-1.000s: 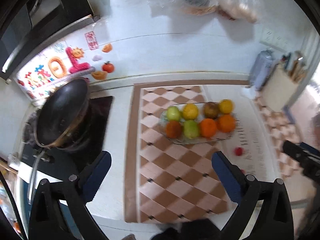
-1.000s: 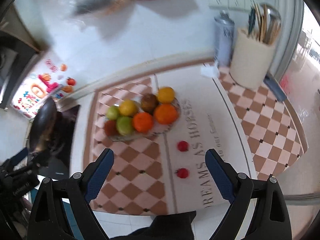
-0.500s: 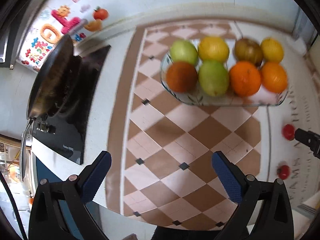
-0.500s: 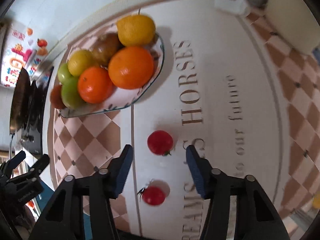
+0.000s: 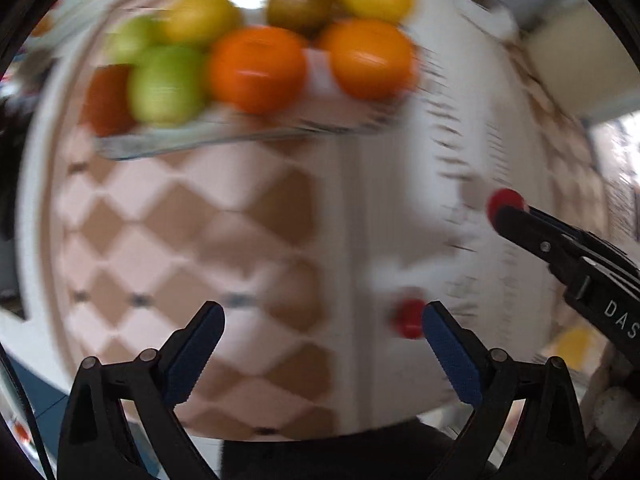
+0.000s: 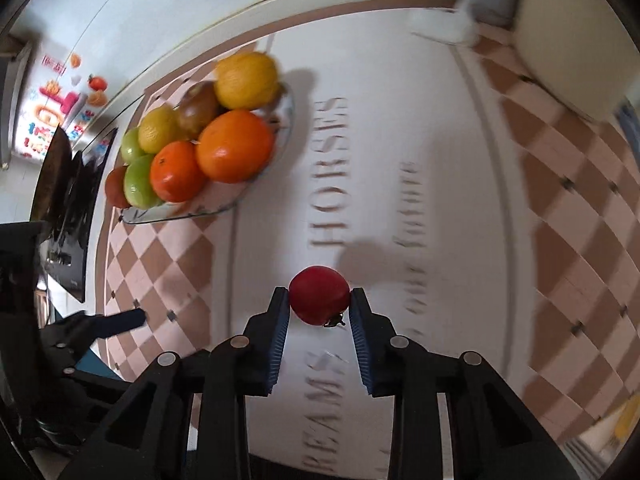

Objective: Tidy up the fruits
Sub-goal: 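Grasp a cherry tomato with right tool while left tool grasps the other tomato, then carry both tomatoes to the plate and open both tools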

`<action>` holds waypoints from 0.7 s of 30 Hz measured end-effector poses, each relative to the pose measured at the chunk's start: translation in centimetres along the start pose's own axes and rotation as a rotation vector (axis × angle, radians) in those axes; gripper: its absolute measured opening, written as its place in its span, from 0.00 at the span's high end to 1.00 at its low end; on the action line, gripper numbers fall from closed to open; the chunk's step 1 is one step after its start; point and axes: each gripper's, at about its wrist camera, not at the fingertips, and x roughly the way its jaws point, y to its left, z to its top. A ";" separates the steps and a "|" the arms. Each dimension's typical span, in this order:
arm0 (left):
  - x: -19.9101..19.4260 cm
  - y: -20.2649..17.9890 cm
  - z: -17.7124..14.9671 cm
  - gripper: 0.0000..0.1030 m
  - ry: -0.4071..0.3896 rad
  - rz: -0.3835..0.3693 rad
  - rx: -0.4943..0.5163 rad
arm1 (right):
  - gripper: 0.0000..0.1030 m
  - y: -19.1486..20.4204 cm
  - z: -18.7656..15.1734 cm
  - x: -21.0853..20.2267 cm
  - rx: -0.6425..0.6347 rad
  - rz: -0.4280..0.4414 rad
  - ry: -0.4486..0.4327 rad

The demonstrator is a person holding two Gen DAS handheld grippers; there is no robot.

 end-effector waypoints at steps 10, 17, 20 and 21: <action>3.2 -6.2 -0.3 0.46 0.088 -0.073 0.126 | 0.68 -4.1 -1.3 -2.2 0.104 -0.017 -0.010; 3.4 -6.3 -1.0 0.75 0.089 -0.073 0.124 | 0.68 -3.6 -0.6 -3.3 0.088 -0.003 -0.033; 2.2 -4.6 -0.1 0.75 0.058 -0.083 0.080 | 0.68 -2.8 0.0 -3.7 0.072 0.014 -0.047; 1.4 -3.7 0.2 0.75 0.041 -0.094 0.050 | 0.68 -2.5 0.3 -3.9 0.066 0.023 -0.051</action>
